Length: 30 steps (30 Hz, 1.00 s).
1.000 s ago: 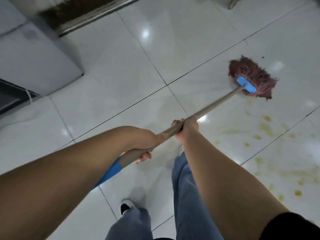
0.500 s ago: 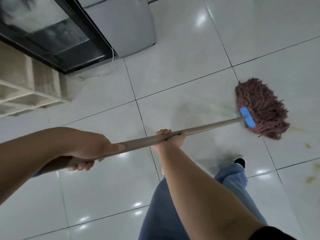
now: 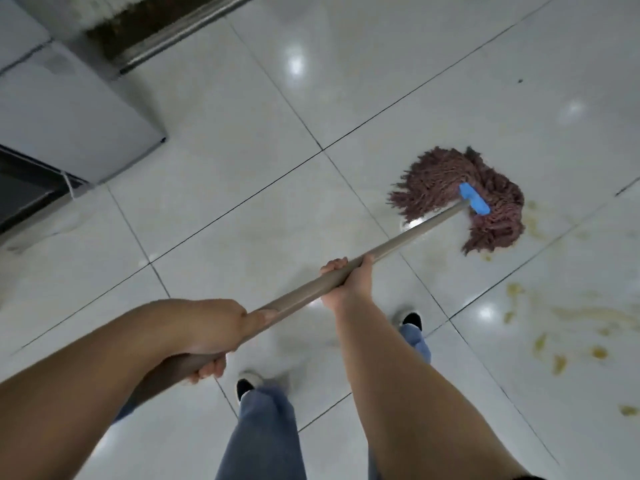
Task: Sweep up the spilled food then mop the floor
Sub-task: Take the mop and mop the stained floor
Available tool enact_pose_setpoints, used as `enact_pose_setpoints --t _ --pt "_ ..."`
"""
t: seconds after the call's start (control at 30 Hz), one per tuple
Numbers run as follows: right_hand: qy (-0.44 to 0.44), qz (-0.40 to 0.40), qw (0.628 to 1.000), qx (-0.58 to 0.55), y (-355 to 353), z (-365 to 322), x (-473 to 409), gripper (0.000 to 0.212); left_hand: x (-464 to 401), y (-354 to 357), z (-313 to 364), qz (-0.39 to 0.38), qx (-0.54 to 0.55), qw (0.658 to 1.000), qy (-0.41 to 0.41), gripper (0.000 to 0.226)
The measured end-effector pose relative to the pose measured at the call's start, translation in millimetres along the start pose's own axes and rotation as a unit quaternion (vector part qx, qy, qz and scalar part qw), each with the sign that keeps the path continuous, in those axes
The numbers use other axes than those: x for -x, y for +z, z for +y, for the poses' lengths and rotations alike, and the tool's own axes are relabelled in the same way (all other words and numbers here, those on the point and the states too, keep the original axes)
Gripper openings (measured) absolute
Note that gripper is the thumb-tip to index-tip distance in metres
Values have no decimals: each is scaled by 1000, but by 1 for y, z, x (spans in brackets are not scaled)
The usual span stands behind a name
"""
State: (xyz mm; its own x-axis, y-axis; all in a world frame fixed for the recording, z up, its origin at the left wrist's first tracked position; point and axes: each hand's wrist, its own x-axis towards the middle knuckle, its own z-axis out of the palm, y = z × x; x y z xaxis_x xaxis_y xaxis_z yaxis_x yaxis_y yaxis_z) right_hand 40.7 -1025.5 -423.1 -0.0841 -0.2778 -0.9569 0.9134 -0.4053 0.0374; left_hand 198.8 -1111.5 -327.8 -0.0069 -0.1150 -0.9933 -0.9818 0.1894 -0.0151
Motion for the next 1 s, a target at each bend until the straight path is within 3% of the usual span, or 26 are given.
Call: enact_pose_setpoints --t 0.17,0.33,0.47,0.7,0.83,0.87,1.0 --pt "-68 17 995 67 27 -189 -18 30 -24 8 202 4 12 1000 10 65" --pt "-134 40 978 156 41 -322 -12 20 -35 43 384 23 91 995 21 56" --pt "-178 105 952 226 32 -404 -10 20 -28 80 467 -9 144 988 56 53" --pt "-168 169 913 331 27 -406 -16 34 -24 98 457 -16 158 987 26 60" --pt "-227 245 804 491 -8 -376 -23 51 -29 114 397 -22 143 989 34 59" --pt "-226 242 798 504 -17 -364 -22 51 -30 118 375 -21 137 990 30 60" --pt "-133 185 869 439 -48 -290 -4 43 -23 141 269 19 128 991 21 61"
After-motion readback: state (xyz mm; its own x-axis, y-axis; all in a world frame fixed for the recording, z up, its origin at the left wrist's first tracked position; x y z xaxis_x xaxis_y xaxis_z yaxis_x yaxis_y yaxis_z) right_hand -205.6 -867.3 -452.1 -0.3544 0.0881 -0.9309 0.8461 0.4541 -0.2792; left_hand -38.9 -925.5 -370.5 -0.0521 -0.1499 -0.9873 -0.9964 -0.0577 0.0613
